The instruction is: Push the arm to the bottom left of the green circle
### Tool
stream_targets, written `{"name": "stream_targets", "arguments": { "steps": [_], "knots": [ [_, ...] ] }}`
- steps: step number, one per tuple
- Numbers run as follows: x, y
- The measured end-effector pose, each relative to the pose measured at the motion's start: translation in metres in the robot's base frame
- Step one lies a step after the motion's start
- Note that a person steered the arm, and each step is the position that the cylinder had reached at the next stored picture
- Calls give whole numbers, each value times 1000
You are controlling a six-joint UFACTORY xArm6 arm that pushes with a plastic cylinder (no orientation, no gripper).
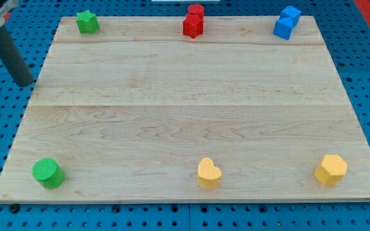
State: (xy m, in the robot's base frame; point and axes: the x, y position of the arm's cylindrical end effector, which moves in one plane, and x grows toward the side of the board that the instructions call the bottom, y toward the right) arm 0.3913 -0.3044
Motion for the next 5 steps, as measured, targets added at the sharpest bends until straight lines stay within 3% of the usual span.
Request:
{"name": "stream_targets", "arguments": {
  "steps": [1,3,5],
  "knots": [
    [4,-1],
    [68,0],
    [203,0]
  ]
}}
